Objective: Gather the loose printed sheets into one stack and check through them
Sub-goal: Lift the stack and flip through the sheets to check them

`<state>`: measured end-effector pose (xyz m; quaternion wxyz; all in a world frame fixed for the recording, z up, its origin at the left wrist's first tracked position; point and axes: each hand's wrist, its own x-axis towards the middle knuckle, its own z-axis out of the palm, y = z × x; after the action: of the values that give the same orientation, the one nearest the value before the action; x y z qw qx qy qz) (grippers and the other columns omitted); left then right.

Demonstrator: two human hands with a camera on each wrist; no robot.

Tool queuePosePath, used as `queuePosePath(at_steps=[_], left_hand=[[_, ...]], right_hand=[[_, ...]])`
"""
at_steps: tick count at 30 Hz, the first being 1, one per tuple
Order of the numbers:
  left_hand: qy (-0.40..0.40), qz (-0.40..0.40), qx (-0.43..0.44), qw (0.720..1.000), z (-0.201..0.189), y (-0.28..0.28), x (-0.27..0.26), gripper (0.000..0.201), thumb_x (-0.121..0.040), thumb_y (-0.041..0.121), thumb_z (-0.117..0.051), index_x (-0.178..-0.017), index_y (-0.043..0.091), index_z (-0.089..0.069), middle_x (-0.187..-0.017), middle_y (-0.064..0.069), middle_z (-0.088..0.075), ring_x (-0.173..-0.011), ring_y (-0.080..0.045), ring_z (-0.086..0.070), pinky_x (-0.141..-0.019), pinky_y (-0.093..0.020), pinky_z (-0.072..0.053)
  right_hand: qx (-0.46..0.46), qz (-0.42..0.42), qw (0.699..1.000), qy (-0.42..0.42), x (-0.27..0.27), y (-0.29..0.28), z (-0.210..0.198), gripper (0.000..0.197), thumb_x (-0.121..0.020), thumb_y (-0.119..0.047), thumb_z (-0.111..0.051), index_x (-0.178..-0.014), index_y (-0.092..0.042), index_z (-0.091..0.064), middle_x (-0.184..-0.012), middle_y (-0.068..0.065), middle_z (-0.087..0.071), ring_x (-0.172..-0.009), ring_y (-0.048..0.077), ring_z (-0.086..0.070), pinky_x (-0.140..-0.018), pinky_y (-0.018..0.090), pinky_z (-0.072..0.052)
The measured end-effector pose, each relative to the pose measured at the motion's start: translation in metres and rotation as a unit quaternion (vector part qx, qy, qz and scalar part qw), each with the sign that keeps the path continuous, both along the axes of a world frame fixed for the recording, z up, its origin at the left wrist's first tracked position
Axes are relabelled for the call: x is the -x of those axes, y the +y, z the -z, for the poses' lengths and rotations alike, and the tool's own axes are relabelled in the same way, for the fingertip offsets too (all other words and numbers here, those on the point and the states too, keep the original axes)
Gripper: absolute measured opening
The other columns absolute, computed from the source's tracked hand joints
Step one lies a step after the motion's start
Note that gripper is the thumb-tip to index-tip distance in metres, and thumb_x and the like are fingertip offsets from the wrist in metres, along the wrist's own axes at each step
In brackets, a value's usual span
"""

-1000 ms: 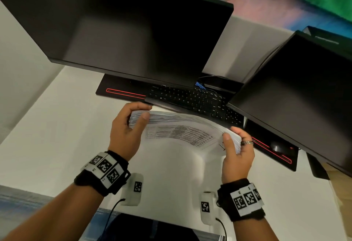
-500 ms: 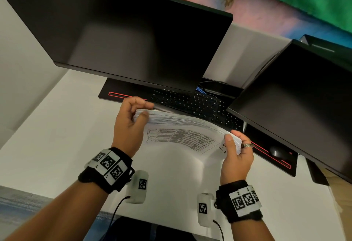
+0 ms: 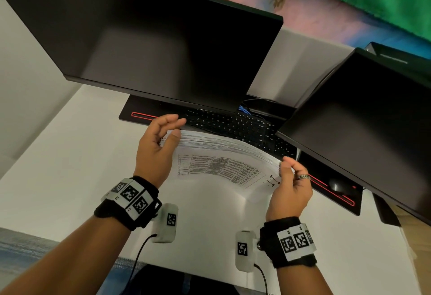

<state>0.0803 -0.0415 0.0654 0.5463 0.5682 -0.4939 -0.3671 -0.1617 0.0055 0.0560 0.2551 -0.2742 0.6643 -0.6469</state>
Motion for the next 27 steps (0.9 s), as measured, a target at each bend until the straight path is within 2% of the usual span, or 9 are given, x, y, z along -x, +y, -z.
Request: queuePosePath(at_steps=[3,5,8,12,14,17,20,23,27], left_hand=[[-0.034,0.003,0.004,0.999,-0.0001,0.0003,-0.0006,0.022,-0.100,0.013,-0.053,-0.120,0.013,-0.061,-0.117,0.008,-0.072,-0.114,-0.009,-0.064,-0.105,-0.044,-0.047],[-0.032,0.013,0.003,0.999,0.0007,0.0005,-0.0026,0.022,-0.100,0.014,-0.052,-0.120,0.014,-0.061,-0.118,0.008,-0.072,-0.115,-0.009,-0.063,-0.104,-0.042,-0.047],[-0.007,0.048,0.012,0.999,0.0028,0.0028,-0.0057,0.032,-0.095,0.021,-0.059,-0.126,0.017,-0.057,-0.123,0.005,-0.070,-0.119,-0.012,-0.062,-0.101,-0.036,-0.048],[-0.053,0.028,0.028,0.998,0.0041,0.0041,-0.0048,0.019,-0.096,0.011,-0.061,-0.114,0.012,-0.068,-0.119,0.006,-0.070,-0.108,-0.005,-0.064,-0.086,-0.018,-0.052],[-0.053,0.013,0.029,0.998,0.0023,0.0027,-0.0035,0.011,-0.096,0.011,-0.062,-0.102,0.010,-0.070,-0.116,0.008,-0.071,-0.108,-0.003,-0.065,-0.089,-0.016,-0.051],[-0.086,0.016,0.025,0.996,-0.0008,0.0009,-0.0039,0.009,-0.097,0.012,-0.059,-0.097,0.010,-0.068,-0.114,0.012,-0.071,-0.097,0.004,-0.064,-0.076,-0.007,-0.049],[-0.105,0.019,0.029,0.994,-0.0016,0.0005,-0.0060,0.010,-0.098,0.010,-0.056,-0.094,0.010,-0.064,-0.111,0.012,-0.071,-0.090,-0.005,-0.063,-0.064,-0.010,-0.049],[-0.079,0.001,0.014,0.997,0.0019,0.0003,-0.0073,0.011,-0.098,0.008,-0.054,-0.092,0.010,-0.062,-0.107,0.011,-0.073,-0.096,-0.008,-0.066,-0.074,-0.016,-0.053],[0.050,-0.012,0.006,0.999,-0.0018,-0.0028,-0.0023,0.021,-0.093,-0.008,-0.049,-0.096,0.012,-0.052,-0.103,-0.002,-0.076,-0.098,-0.021,-0.070,-0.083,-0.032,-0.055]], right_hand=[[0.005,-0.008,1.000,0.002,0.0004,-0.0008,-0.0016,0.022,-0.096,-0.012,-0.060,-0.092,-0.033,-0.069,-0.087,-0.007,-0.064,-0.074,-0.001,-0.057,-0.074,0.013,-0.048],[0.023,-0.010,1.000,-0.011,0.0008,-0.0007,-0.0033,0.019,-0.096,-0.009,-0.060,-0.097,-0.026,-0.067,-0.091,-0.009,-0.065,-0.077,-0.010,-0.060,-0.074,0.008,-0.048],[0.029,-0.041,0.999,-0.014,-0.0009,0.0022,-0.0032,0.022,-0.093,-0.004,-0.064,-0.110,-0.019,-0.064,-0.100,-0.006,-0.065,-0.084,-0.007,-0.064,-0.077,0.014,-0.054],[0.017,-0.041,0.999,-0.029,-0.0029,0.0068,0.0037,0.026,-0.094,-0.010,-0.066,-0.100,-0.036,-0.065,-0.107,0.003,-0.068,-0.094,0.011,-0.070,-0.079,0.027,-0.060],[0.018,-0.032,0.999,-0.040,-0.0037,0.0057,0.0025,0.023,-0.095,-0.013,-0.065,-0.098,-0.036,-0.066,-0.107,0.005,-0.068,-0.093,0.013,-0.070,-0.074,0.024,-0.059],[0.025,-0.027,0.998,-0.055,-0.0046,0.0040,-0.0007,0.019,-0.096,-0.011,-0.063,-0.098,-0.030,-0.065,-0.097,-0.002,-0.068,-0.081,0.003,-0.071,-0.066,0.017,-0.056],[0.020,-0.028,0.998,-0.056,-0.0047,0.0038,-0.0020,0.019,-0.096,-0.012,-0.062,-0.097,-0.031,-0.065,-0.095,-0.003,-0.069,-0.078,0.002,-0.071,-0.064,0.017,-0.057],[0.012,-0.025,0.998,-0.062,-0.0044,0.0045,-0.0007,0.019,-0.096,-0.014,-0.063,-0.097,-0.033,-0.065,-0.097,-0.002,-0.068,-0.079,0.005,-0.071,-0.064,0.019,-0.057],[0.005,-0.016,0.998,-0.061,-0.0057,0.0046,-0.0007,0.019,-0.096,-0.016,-0.063,-0.097,-0.035,-0.065,-0.098,-0.002,-0.068,-0.082,0.005,-0.070,-0.067,0.019,-0.058]])
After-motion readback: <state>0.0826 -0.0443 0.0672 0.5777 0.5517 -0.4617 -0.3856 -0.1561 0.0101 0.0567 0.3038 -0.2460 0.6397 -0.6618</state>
